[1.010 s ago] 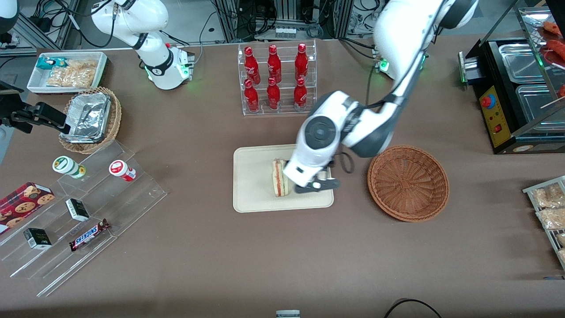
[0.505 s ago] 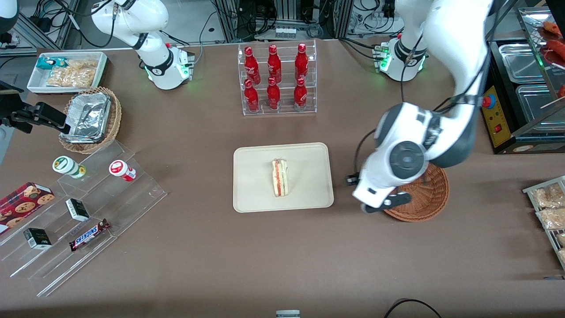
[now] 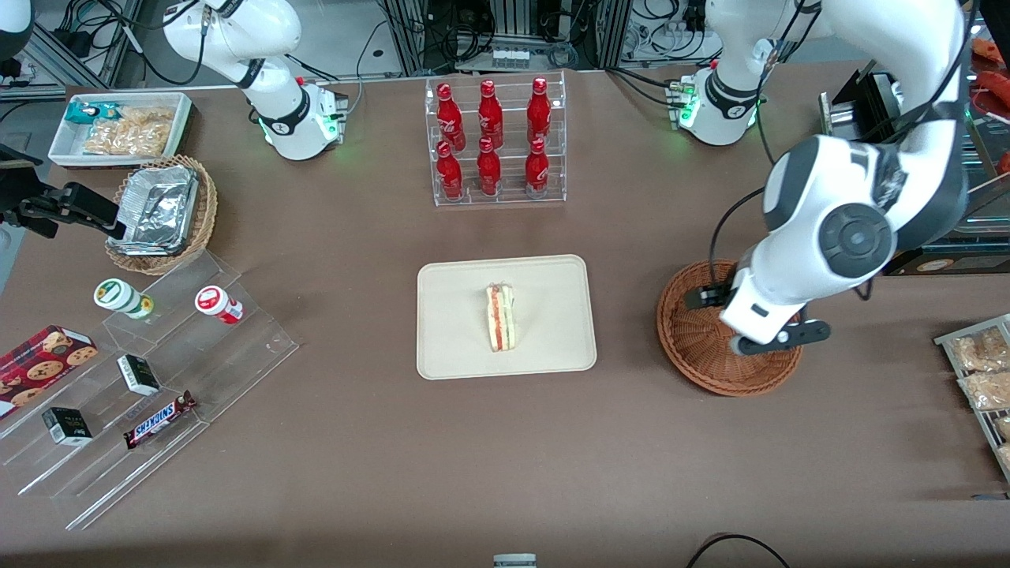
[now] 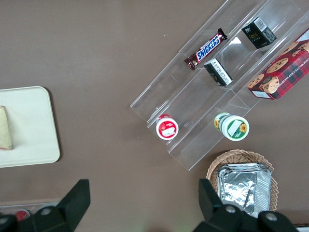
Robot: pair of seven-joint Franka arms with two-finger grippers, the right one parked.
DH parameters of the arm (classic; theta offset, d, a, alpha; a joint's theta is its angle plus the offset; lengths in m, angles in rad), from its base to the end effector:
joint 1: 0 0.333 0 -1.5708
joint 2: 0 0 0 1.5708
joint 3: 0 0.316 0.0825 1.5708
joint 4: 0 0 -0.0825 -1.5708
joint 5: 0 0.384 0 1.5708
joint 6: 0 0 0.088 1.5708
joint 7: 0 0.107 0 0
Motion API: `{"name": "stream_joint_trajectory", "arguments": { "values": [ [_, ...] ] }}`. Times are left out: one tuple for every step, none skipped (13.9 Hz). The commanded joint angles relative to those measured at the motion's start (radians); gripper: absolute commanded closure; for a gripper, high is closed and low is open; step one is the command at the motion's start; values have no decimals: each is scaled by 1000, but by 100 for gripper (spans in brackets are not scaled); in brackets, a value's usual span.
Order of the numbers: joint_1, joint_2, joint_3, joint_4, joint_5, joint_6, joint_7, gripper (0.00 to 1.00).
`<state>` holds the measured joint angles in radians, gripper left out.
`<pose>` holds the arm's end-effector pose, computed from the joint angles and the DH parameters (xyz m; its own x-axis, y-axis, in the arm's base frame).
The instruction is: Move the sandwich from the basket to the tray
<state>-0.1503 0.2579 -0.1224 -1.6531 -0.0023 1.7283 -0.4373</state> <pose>0.5955 -0.1605 0.4470 0.9699 0.1670 -0.1770 0.1614 -0.9858 -0.0460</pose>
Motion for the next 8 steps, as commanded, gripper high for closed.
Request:
{"name": "stream_joint_trajectory", "arguments": {
  "values": [
    [89,-110,-38,-83,11,-28,101,0],
    [125,-132,-60,-82,11,-58,138,0],
    [141,-150,-60,-82,11,-78,172,0],
    [155,-173,-60,-85,11,-98,210,0],
    [184,-198,-62,-83,11,-125,257,0],
    [195,-218,-62,-79,11,-144,302,0],
    [198,-239,-56,-77,13,-154,342,0],
    [201,-256,-49,-77,13,-156,365,0]
  ]
}}
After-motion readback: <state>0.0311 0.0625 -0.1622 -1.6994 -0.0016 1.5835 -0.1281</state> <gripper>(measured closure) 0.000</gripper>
